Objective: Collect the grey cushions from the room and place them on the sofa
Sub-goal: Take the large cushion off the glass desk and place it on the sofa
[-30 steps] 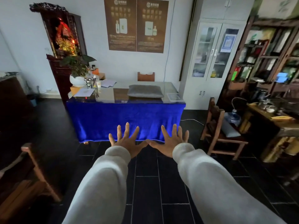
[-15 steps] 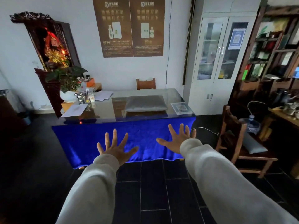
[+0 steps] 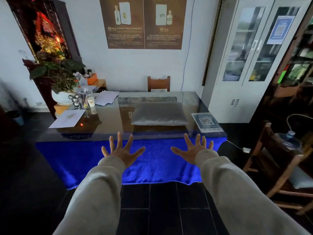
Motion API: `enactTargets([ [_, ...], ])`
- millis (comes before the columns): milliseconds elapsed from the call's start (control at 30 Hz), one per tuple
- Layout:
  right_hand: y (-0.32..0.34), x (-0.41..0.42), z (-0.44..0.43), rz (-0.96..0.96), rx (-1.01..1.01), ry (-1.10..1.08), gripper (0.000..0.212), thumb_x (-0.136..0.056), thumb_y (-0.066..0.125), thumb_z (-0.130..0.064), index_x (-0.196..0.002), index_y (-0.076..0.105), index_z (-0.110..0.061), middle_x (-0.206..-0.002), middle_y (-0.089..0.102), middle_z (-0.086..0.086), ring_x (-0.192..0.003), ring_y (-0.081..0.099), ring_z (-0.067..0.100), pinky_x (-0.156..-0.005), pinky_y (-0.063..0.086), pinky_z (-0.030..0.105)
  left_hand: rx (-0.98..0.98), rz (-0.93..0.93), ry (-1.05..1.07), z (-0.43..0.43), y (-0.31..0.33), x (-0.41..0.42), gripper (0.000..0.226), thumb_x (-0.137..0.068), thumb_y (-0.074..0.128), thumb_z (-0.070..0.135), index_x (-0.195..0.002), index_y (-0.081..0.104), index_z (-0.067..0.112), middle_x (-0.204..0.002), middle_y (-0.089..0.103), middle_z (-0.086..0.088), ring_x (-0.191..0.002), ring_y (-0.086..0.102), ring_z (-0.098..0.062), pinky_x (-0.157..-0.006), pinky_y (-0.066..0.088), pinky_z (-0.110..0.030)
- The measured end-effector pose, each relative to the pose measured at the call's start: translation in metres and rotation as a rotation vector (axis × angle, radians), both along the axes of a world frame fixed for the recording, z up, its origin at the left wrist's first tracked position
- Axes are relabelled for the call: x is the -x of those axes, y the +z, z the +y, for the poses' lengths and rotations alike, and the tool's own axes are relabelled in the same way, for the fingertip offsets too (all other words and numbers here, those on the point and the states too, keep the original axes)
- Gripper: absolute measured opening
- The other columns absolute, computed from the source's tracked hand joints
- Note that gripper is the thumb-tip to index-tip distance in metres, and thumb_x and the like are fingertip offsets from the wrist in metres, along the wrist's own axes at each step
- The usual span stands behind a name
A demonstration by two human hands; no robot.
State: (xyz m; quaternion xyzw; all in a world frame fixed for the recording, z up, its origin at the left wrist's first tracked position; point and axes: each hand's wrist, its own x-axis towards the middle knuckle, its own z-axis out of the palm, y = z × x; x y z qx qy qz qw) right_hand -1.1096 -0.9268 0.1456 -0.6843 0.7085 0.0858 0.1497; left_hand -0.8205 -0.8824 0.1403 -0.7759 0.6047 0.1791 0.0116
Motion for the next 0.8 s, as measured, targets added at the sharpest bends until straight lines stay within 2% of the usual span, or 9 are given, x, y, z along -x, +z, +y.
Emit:
enactTargets([
  [200,-0.014,-0.032,-0.124,0.012,-0.039,-0.062,0.115,-0.07,0.017,-0.104,-0.163,-0.015,-0.045,-0.174,-0.021,0.011,-0.16,-0.019,0.035,-0.122,-0.015,0.064,-0.06,0.046,-0.02,-0.147,-0.017,-0.044,0.106,-0.063,0.007,0.104,-0.153,-0.019,0.056,-0.164,-0.04,0.007,-0.153,-0.031,-0.034,-0.119,-0.005,-0.069],
  [367,-0.013,-0.04,-0.223,-0.017,-0.056,-0.108,0.113,-0.072,0.017,-0.103,-0.163,-0.013,-0.045,-0.175,-0.019,0.012,-0.161,-0.015,0.034,-0.123,-0.012,0.062,-0.074,0.081,-0.024,-0.261,-0.026,-0.066,0.127,-0.033,-0.004,0.111,-0.149,-0.021,0.063,-0.165,-0.038,0.01,-0.153,-0.029,-0.032,-0.117,-0.006,-0.07],
  [467,-0.022,-0.032,-0.274,-0.021,-0.068,-0.138,0.113,-0.072,0.019,-0.103,-0.163,-0.014,-0.045,-0.175,-0.017,0.013,-0.16,-0.015,0.035,-0.123,-0.013,0.064,-0.11,0.07,-0.045,-0.317,-0.037,-0.067,0.13,-0.028,-0.005,0.111,-0.148,-0.023,0.062,-0.163,-0.04,0.01,-0.153,-0.03,-0.032,-0.117,-0.007,-0.07],
  [533,-0.032,-0.024,-0.309,-0.023,-0.075,-0.169,0.115,-0.07,0.018,-0.104,-0.163,-0.014,-0.045,-0.175,-0.015,0.013,-0.161,-0.014,0.035,-0.122,-0.012,0.065,-0.142,0.065,-0.047,-0.35,-0.048,-0.065,0.123,-0.039,0.001,0.112,-0.148,-0.024,0.061,-0.162,-0.042,0.008,-0.153,-0.031,-0.031,-0.117,-0.005,-0.07],
  [633,-0.055,-0.012,-0.362,-0.022,-0.12,-0.176,0.122,-0.061,0.013,-0.108,-0.163,-0.015,-0.045,-0.175,-0.013,0.012,-0.161,-0.011,0.036,-0.122,-0.01,0.065,-0.228,0.047,-0.064,-0.394,-0.069,-0.058,0.102,-0.069,0.019,0.101,-0.15,-0.026,0.058,-0.162,-0.043,0.004,-0.153,-0.03,-0.032,-0.119,-0.002,-0.069],
  [733,-0.08,0.0,-0.424,-0.048,-0.154,-0.18,0.132,-0.049,0.007,-0.11,-0.162,-0.017,-0.046,-0.175,-0.013,0.013,-0.161,-0.011,0.036,-0.123,-0.007,0.063,-0.275,0.062,-0.032,-0.435,-0.096,-0.054,0.095,-0.079,0.026,0.094,-0.15,-0.026,0.058,-0.163,-0.041,0.003,-0.154,-0.028,-0.031,-0.12,0.0,-0.067],
  [800,-0.095,0.008,-0.465,-0.07,-0.195,-0.169,0.133,-0.049,0.008,-0.111,-0.161,-0.019,-0.046,-0.175,-0.016,0.014,-0.16,-0.012,0.038,-0.123,-0.006,0.062,-0.293,0.066,0.013,-0.462,-0.11,-0.052,0.093,-0.081,0.026,0.092,-0.15,-0.026,0.057,-0.164,-0.04,0.002,-0.155,-0.026,-0.032,-0.121,0.002,-0.067],
])
